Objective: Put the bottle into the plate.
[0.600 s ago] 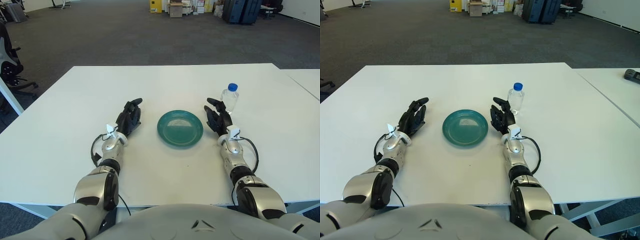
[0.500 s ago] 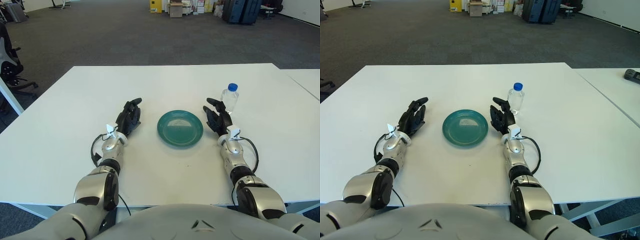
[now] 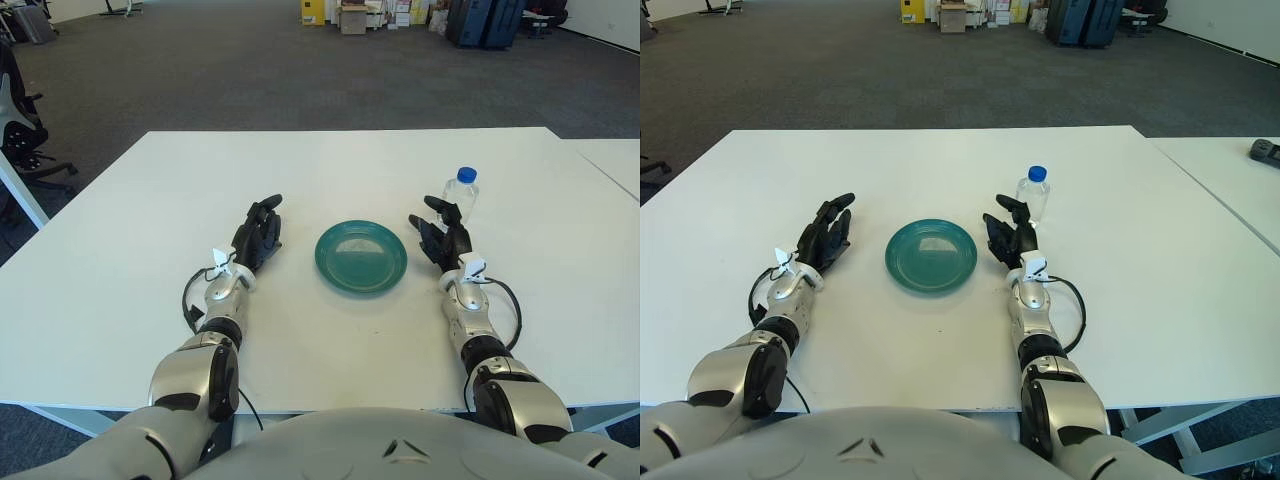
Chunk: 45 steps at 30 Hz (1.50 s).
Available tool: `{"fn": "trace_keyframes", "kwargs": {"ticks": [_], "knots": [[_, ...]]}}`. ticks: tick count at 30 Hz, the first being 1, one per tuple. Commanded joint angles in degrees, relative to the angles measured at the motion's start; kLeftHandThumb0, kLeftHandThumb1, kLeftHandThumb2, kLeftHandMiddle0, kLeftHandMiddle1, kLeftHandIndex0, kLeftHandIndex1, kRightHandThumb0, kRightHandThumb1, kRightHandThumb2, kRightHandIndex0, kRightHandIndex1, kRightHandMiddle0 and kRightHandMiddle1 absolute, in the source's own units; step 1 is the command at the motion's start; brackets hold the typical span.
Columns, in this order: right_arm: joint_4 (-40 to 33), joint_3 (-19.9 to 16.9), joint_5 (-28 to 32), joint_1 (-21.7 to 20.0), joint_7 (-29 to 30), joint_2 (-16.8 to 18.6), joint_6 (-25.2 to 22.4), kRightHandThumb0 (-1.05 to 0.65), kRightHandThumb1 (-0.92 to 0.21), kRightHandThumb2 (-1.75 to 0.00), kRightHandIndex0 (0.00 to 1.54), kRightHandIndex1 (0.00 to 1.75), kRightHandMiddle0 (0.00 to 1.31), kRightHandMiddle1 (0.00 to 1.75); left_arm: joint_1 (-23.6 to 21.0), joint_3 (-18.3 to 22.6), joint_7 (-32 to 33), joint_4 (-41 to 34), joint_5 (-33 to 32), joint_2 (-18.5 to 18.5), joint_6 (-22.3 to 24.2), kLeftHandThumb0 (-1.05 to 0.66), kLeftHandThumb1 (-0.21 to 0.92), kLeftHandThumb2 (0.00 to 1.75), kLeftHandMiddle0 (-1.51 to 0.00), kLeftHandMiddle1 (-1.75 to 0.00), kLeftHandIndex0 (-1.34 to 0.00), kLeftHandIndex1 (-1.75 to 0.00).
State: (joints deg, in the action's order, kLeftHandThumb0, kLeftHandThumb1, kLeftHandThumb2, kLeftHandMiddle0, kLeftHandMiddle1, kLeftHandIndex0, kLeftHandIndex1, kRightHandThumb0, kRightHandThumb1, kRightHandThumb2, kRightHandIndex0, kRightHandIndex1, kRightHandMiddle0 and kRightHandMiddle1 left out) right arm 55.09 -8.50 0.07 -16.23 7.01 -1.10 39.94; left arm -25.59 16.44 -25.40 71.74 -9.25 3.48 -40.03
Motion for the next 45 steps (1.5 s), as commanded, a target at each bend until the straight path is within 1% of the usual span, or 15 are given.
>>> {"fn": "trace_keyframes", "kwargs": {"ticks": [1,2,3,4,7,8,11,14,17,22,28,37,39,44,45], "knots": [[0.0,-0.3,-1.9,5.5,6.0,1.5,-1.4,-0.41,-0.74,-0.67,0.71,0.67,0.16,1.14,0.2,0.3,1.0,0.5,-0.2,-0.1,1.0,-0.8,0.92,0.57,-0.45,-0.03,0.0,-0.62],[-0.5,-0.3,-2.2,6.0,7.2,1.7,-1.5,-0.33,-0.77,-0.61,0.69,0.8,0.18,1.22,0.2,0.3,1.0,0.5,-0.2,-0.1,1.0,-0.8,0.92,0.57,-0.45,-0.03,0.0,-0.61],[-1.4,-0.4,-2.4,6.9,8.2,1.9,-1.7,-0.21,-0.82,-0.5,0.66,0.98,0.19,1.33,0.2,0.4,0.9,0.5,-0.3,-0.1,1.0,-0.8,0.92,0.57,-0.45,-0.03,0.0,-0.6],[-2.1,-0.4,-2.6,7.6,9.0,2.0,-1.9,-0.14,-0.85,-0.43,0.65,1.08,0.22,1.39,0.2,0.5,0.8,0.5,-0.4,-0.2,1.0,-0.81,0.92,0.57,-0.45,-0.03,0.0,-0.6],[-4.8,-0.9,-2.5,9.7,11.8,2.4,-2.8,-0.05,-0.83,-0.41,0.66,1.18,0.28,1.46,0.2,0.7,0.6,0.4,-0.5,-0.2,1.0,-0.81,0.92,0.57,-0.45,-0.03,0.0,-0.59],[-5.5,-1.0,-2.4,10.3,12.5,2.6,-3.0,-0.04,-0.81,-0.44,0.66,1.19,0.29,1.47,0.2,0.7,0.5,0.4,-0.6,-0.3,1.0,-0.81,0.92,0.57,-0.45,-0.03,0.0,-0.59],[-7.4,-2.1,-2.0,11.4,15.7,3.4,-3.4,-0.02,-0.7,-0.62,0.67,1.24,0.33,1.56,0.2,0.8,0.5,0.5,-0.6,-0.3,1.0,-0.8,0.92,0.58,-0.45,-0.03,0.0,-0.6],[-9.2,-3.1,-1.4,12.2,18.1,4.4,-3.2,-0.01,-0.62,-0.75,0.68,1.28,0.34,1.6,0.2,1.0,0.3,0.5,-0.9,-0.3,1.2,-0.79,0.92,0.59,-0.46,-0.03,0.0,-0.62],[-10.6,-4.3,-0.7,12.0,20.6,5.3,-3.2,-0.01,-0.56,-0.85,0.68,1.32,0.34,1.64,0.1,1.2,0.0,0.6,-1.2,-0.4,1.5,-0.79,0.92,0.59,-0.47,-0.03,0.0,-0.65],[-11.2,-5.6,-0.9,11.3,23.6,5.8,-3.3,-0.01,-0.52,-0.92,0.68,1.36,0.33,1.67,0.0,1.3,-0.5,0.7,-1.5,-0.5,1.8,-0.78,0.92,0.59,-0.47,-0.03,0.0,-0.67],[-10.8,-6.1,-1.8,10.5,26.1,5.7,-3.5,-0.01,-0.52,-0.94,0.66,1.38,0.33,1.69,-0.1,1.5,-0.9,0.7,-1.8,-0.7,1.8,-0.77,0.92,0.59,-0.47,-0.02,0.0,-0.69],[-10.6,-5.7,-2.5,10.1,27.4,5.7,-4.1,-0.01,-0.54,-0.92,0.62,1.39,0.34,1.69,-0.1,2.0,-1.4,0.6,-2.1,-0.9,1.8,-0.74,0.92,0.6,-0.46,-0.02,0.0,-0.73],[-10.6,-5.6,-3.0,9.8,27.9,5.7,-5.1,-0.01,-0.56,-0.9,0.61,1.41,0.32,1.69,-0.2,2.2,-1.6,0.6,-2.4,-0.9,1.9,-0.74,0.92,0.6,-0.46,-0.02,0.0,-0.73],[-10.2,-5.4,-3.0,7.7,27.9,5.4,-8.3,-0.01,-0.67,-0.77,0.55,1.48,0.23,1.65,-0.3,2.9,-2.7,0.6,-3.2,-1.2,2.5,-0.72,0.92,0.61,-0.46,-0.01,0.0,-0.74],[-9.0,-5.5,-2.9,6.4,27.6,4.8,-9.2,-0.01,-0.72,-0.7,0.47,1.51,0.26,1.62,-0.3,3.0,-3.0,0.6,-3.4,-1.2,2.6,-0.71,0.92,0.61,-0.45,-0.01,0.0,-0.75]]}}
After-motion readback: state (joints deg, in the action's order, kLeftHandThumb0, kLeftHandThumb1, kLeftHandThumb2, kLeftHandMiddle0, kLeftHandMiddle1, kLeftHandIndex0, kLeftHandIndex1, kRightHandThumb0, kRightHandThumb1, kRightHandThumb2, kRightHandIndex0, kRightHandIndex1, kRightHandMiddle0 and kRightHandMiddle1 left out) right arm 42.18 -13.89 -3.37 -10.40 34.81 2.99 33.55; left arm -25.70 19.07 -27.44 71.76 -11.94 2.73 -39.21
